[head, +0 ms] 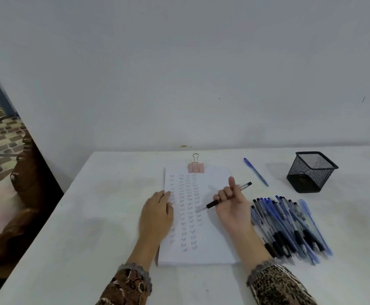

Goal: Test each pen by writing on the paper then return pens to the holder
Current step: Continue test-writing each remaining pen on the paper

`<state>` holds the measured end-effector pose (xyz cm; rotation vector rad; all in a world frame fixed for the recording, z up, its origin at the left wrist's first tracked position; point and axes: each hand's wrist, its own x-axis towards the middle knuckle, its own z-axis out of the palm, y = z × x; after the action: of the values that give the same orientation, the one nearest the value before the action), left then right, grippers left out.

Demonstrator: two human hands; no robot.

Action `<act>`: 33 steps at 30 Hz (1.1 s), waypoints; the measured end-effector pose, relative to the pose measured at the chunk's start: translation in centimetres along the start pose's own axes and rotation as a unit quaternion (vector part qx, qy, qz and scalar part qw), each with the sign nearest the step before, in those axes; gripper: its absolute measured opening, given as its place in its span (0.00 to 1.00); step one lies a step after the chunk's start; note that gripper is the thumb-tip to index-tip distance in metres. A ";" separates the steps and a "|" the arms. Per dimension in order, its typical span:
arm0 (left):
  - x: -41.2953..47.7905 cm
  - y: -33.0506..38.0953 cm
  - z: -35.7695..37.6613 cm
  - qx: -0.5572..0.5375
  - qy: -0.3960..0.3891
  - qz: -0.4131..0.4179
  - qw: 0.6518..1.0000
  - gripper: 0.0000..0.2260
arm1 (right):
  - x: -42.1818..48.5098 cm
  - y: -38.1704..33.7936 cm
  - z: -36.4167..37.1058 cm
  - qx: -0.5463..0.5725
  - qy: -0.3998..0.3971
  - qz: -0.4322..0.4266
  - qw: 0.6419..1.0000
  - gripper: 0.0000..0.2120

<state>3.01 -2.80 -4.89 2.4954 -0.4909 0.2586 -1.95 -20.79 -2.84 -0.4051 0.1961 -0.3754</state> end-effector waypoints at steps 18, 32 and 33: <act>0.0 -0.1 0.1 -0.003 0.001 -0.004 1.000 0.17 | -0.9 0.4 -0.3 0.067 0.065 0.000 0.996 0.27; 0.1 -0.3 0.0 -0.009 -0.017 -0.009 1.000 0.18 | -1.2 0.6 0.5 -0.232 0.043 0.022 0.972 0.29; 0.1 -0.3 0.0 -0.010 -0.017 -0.009 1.000 0.18 | -1.4 0.5 0.4 -0.230 0.046 0.025 0.972 0.26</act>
<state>3.21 -2.57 -5.00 2.4878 -0.4830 0.2039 -2.93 -19.66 -2.52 -0.8399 0.3853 -0.2966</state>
